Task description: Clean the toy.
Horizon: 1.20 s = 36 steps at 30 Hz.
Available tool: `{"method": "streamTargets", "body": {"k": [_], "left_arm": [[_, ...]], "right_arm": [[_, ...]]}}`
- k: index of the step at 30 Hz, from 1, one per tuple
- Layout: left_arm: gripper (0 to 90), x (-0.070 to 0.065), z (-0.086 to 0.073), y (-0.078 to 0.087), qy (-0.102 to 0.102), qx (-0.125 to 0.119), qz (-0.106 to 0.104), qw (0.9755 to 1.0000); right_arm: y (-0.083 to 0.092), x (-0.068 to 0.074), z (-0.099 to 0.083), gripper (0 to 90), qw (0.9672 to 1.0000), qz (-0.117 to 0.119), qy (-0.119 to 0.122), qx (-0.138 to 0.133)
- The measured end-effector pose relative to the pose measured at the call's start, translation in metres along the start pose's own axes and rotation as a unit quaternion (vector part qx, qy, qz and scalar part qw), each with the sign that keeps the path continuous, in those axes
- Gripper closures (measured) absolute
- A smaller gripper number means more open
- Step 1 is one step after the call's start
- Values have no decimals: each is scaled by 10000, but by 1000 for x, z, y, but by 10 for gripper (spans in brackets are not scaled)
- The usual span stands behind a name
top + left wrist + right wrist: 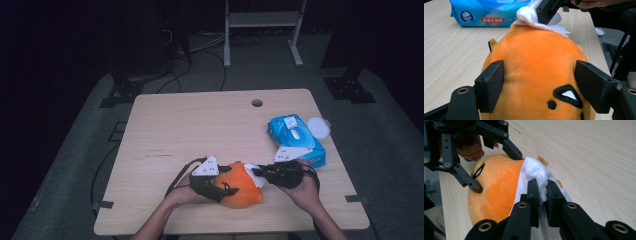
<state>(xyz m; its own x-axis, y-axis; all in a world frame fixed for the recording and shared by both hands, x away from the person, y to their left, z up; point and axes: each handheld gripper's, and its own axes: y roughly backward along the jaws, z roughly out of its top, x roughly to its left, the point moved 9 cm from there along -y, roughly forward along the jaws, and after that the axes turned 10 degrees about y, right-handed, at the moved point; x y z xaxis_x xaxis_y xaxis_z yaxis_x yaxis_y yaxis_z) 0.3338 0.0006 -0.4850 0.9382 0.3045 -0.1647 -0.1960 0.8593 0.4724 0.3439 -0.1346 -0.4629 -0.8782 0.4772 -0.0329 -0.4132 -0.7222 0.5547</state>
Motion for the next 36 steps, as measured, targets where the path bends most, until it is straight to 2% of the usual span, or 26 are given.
{"method": "streamTargets", "body": {"k": [4,5,7,9,12,14,18,21,23,26,28,33,36], "left_arm": [[250,1,-1,1,37,-29,-40,10000],[250,1,-1,1,56,-42,-43,10000],[250,1,-1,1,18,-24,-30,10000],[250,0,-1,0,-24,-18,-30,10000],[250,-2,-1,0,-95,2,-42,9999],[250,-2,-1,0,-94,22,-36,9999],[250,-2,-1,0,-57,-11,-48,10000],[249,-2,-2,1,-66,-16,-62,10000],[249,-3,-1,0,-133,24,-52,9999],[249,-6,-1,-1,-215,56,-57,9997],[249,-6,-1,-1,-205,61,-48,9998],[249,-6,-2,0,-222,57,-66,9997],[249,-8,-1,-2,-276,42,-87,9996]], "right_arm": [[0,-3,-7,821,9999,35,-103,74],[0,-7,-13,821,9997,-27,-121,192],[2,-9,-17,820,9995,-45,-170,246],[4,-10,-15,820,9996,-60,-201,170],[5,-5,-1,820,9999,-18,-116,-35],[2,-1,2,820,10000,-36,-2,34],[0,-4,-7,818,9999,2,-74,144],[3,-13,-19,818,9993,-150,-184,278],[5,-14,-17,819,9995,-140,-240,180],[4,-11,-2,818,9998,-166,-144,18],[1,-10,1,818,9998,-182,-64,40],[0,-18,-16,818,9993,-173,-258,231],[7,-19,-13,818,9992,-183,-334,94]]}}
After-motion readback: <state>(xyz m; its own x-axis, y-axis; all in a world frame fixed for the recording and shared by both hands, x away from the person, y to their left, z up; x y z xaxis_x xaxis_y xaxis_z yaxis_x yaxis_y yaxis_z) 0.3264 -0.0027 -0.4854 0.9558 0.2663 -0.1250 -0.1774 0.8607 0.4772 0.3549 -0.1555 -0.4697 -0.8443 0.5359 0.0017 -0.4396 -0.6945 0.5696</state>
